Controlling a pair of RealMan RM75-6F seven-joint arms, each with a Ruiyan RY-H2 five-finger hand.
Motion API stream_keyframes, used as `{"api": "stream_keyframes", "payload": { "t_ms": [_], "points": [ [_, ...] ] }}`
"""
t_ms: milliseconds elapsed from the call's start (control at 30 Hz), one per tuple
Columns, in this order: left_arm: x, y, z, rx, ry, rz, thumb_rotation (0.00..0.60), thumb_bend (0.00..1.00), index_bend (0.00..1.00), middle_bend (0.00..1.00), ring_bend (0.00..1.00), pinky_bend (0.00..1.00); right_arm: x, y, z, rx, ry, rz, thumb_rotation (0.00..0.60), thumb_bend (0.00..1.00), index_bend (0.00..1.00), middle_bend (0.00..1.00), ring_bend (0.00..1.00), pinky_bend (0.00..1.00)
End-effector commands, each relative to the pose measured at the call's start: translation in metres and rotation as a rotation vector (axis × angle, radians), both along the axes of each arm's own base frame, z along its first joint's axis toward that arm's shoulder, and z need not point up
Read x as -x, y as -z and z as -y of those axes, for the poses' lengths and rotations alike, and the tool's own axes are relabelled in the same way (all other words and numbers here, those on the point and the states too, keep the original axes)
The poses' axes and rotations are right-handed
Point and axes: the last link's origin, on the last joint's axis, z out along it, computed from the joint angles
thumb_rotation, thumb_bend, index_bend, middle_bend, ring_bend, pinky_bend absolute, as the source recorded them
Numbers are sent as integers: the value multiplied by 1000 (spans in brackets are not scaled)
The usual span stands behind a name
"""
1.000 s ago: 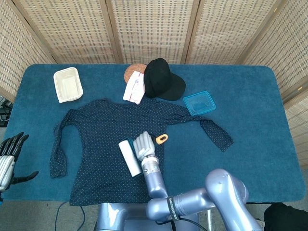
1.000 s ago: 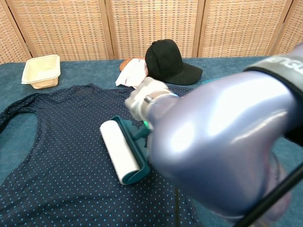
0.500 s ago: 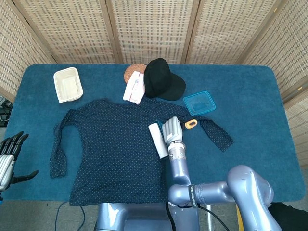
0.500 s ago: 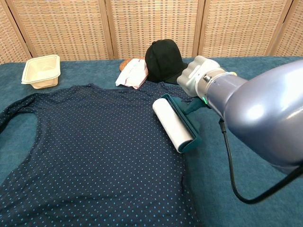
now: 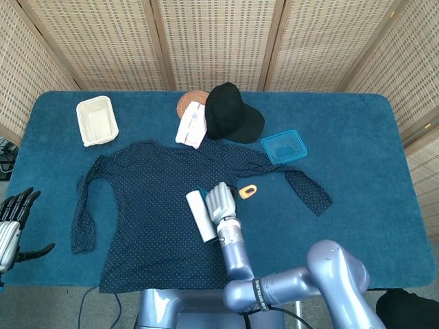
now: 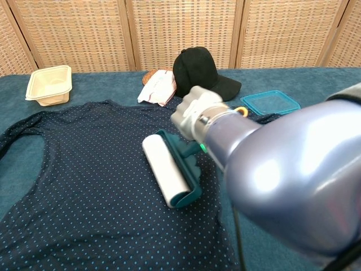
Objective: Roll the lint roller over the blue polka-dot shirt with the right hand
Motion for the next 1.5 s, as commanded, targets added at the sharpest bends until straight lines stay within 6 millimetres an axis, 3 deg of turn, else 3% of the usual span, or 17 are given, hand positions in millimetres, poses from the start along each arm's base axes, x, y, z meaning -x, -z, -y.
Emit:
{"api": "stream_keyframes", "payload": {
  "t_ms": [33,633,867,1100,1267,1500],
  "points": [
    [0,0,0,-1,-1,0,600,0,0,0,0,0,-15,8,-11,-22,-28,15,600,788,741,1000,1000,1000],
    [2,1,-3,2,-13,-6,600,0,0,0,0,0,-42,42,-52,-139,-119,16,600,787,740,1000,1000,1000],
    [3,1,-3,0,-15,-7,600,0,0,0,0,0,-34,40,-44,-99,-124,7,600,787,736,1000,1000,1000],
    [3,1,-3,1,-16,-9,600,0,0,0,0,0,-9,22,-19,-26,-110,-28,600,787,730,1000,1000,1000],
    [2,2,-3,0,-14,-8,600,0,0,0,0,0,29,-2,8,51,-47,-63,600,787,728,1000,1000,1000],
    [0,5,-3,9,-10,-19,600,0,0,0,0,0,59,-23,25,108,-35,-102,600,787,724,1000,1000,1000]
  ]
}}
